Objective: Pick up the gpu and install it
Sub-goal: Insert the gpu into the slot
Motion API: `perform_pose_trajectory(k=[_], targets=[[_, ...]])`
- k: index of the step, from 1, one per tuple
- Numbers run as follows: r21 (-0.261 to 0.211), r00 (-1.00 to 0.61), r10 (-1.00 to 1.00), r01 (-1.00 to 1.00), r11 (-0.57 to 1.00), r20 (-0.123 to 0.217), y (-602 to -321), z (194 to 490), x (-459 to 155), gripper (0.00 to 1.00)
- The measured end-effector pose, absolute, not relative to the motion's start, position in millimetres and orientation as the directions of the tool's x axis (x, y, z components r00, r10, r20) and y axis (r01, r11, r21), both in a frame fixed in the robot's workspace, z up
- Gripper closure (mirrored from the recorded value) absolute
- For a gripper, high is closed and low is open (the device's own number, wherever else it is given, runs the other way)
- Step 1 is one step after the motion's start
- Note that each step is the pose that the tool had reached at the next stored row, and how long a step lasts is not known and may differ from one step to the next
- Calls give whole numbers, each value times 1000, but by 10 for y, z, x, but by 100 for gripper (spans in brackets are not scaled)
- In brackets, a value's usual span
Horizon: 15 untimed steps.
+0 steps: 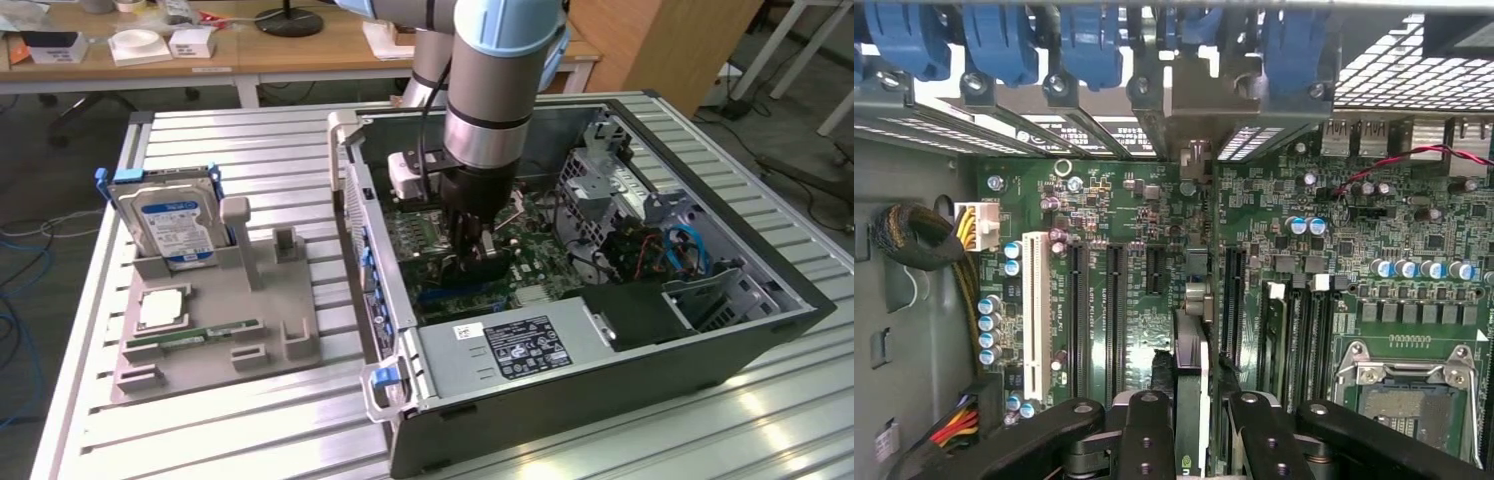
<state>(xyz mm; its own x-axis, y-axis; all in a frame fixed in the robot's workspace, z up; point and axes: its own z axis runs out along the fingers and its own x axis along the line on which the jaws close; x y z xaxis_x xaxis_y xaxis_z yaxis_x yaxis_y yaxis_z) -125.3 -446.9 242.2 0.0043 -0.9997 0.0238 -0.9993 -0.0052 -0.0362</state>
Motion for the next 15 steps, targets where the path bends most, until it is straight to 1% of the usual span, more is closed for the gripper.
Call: perform_pose_trajectory(k=[15], targets=[[-36,4,-1000,-999,-5,24,-4469,2428,-1253,74]])
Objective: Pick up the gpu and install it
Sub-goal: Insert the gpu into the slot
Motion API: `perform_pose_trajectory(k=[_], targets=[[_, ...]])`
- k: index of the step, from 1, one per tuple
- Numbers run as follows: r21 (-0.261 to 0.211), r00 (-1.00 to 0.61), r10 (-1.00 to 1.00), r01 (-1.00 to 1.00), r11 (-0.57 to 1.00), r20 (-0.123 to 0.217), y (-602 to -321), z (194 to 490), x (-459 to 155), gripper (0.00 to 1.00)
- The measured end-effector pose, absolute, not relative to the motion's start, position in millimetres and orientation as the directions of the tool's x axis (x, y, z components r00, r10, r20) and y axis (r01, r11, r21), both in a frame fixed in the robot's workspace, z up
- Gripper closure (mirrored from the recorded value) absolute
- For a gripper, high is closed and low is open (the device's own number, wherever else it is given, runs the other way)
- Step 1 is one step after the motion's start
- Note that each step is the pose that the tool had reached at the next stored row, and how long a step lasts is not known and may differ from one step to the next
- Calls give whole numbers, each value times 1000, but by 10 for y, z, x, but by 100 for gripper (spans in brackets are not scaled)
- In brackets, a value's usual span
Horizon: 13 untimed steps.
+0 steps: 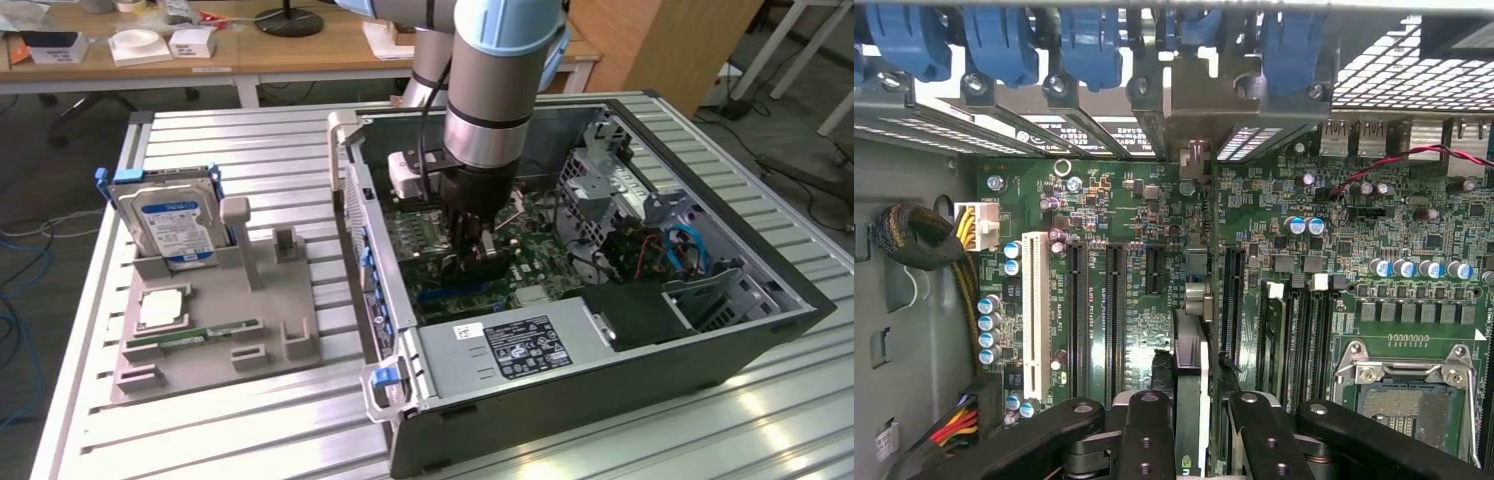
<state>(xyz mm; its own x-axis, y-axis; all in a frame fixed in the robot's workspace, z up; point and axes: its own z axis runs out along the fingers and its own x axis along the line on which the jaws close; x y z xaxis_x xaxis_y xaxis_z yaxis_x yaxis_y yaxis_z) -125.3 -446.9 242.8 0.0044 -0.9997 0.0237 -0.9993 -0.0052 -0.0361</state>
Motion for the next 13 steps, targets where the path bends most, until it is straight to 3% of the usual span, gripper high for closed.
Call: perform_pose_trajectory(k=[13], targets=[[-36,3,-1000,-999,-4,23,-4484,2420,-1253,74]])
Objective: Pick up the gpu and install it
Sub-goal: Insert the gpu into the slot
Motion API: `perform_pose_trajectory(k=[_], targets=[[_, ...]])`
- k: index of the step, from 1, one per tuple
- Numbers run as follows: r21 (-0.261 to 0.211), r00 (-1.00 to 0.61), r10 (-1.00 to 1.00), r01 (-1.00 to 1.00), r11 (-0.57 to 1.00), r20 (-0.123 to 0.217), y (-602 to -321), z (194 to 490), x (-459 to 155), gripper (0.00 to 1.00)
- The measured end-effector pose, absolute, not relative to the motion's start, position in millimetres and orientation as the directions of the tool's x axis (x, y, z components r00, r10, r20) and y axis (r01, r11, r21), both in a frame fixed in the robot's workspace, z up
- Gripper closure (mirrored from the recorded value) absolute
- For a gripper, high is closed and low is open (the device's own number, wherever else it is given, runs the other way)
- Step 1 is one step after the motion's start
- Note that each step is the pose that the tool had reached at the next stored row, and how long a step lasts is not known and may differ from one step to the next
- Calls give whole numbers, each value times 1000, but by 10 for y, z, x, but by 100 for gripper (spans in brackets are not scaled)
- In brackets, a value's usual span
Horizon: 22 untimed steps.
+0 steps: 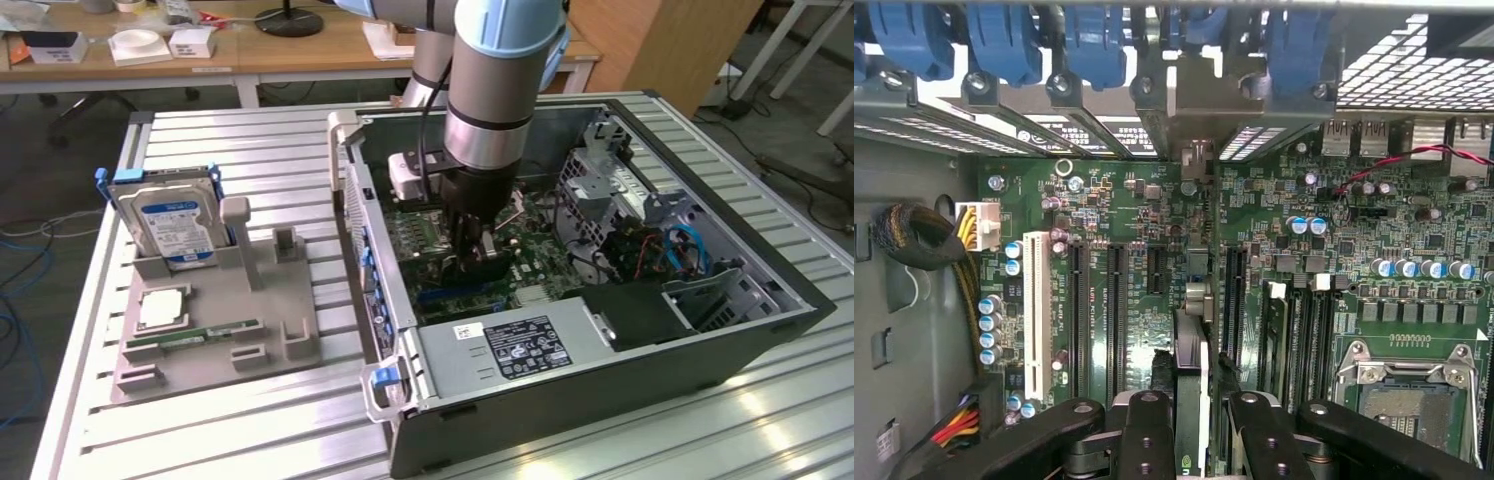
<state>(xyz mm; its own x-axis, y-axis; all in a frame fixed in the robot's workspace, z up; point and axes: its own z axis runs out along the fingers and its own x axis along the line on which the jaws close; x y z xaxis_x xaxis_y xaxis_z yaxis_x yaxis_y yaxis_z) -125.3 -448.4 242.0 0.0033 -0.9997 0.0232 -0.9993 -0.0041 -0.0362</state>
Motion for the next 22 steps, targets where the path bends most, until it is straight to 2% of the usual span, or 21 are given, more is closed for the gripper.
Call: perform_pose_trajectory(k=[22], targets=[[-36,1,-1000,-999,-2,23,-4488,2369,-1254,74]])
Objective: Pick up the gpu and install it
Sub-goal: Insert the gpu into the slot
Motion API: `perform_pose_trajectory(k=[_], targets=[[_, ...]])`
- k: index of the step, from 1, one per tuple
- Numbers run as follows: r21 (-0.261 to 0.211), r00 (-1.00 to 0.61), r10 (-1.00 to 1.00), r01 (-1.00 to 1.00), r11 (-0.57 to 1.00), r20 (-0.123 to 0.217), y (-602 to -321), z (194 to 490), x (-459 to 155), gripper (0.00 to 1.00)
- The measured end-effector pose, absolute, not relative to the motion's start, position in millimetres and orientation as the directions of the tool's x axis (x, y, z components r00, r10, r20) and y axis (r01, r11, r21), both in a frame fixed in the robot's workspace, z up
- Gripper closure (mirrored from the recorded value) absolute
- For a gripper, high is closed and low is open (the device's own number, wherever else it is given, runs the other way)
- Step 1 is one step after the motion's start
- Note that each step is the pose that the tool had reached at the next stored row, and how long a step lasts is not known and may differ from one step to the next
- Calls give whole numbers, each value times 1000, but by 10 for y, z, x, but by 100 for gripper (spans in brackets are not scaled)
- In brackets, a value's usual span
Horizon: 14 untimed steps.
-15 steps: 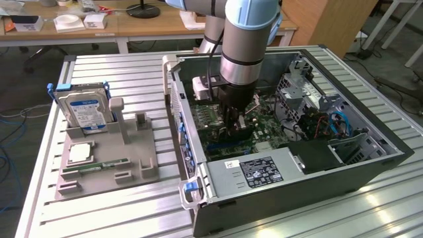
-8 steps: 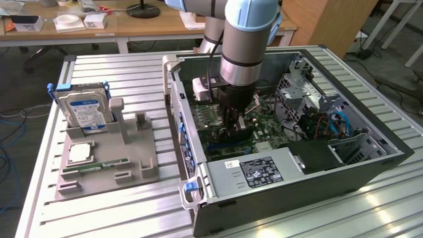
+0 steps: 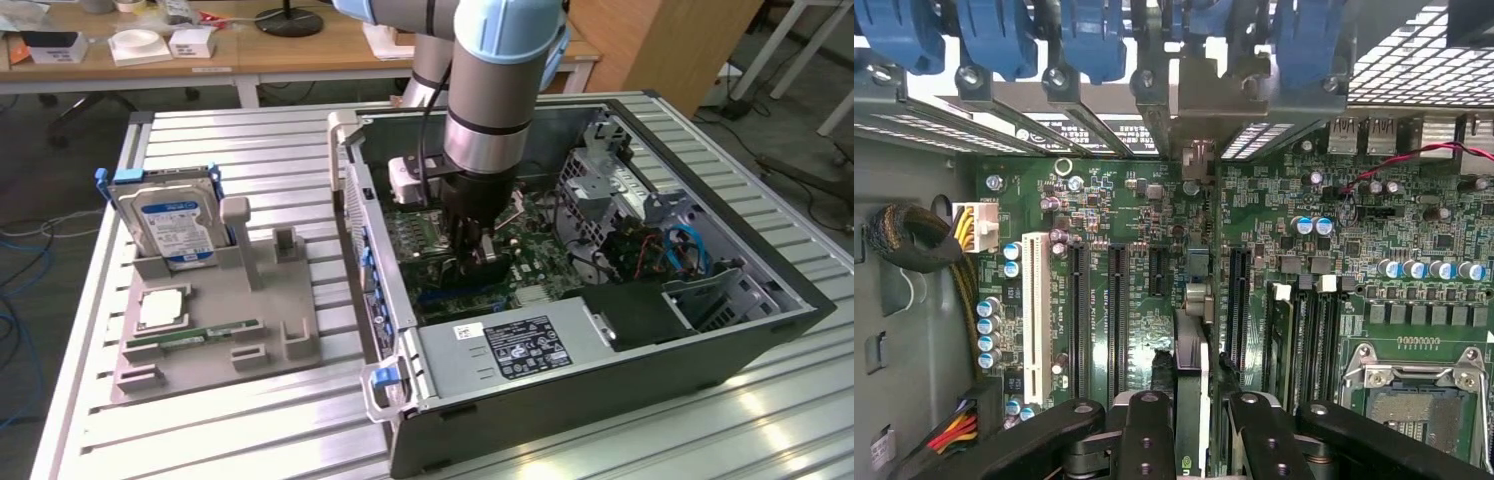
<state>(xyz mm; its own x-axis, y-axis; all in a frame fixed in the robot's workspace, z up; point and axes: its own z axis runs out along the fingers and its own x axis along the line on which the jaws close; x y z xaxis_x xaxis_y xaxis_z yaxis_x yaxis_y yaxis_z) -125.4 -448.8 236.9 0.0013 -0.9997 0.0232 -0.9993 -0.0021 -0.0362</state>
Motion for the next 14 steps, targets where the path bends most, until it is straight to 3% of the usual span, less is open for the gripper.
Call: perform_pose_trajectory(k=[14], targets=[[-36,1,-1000,-999,-2,19,-4486,2395,-1254,74]])
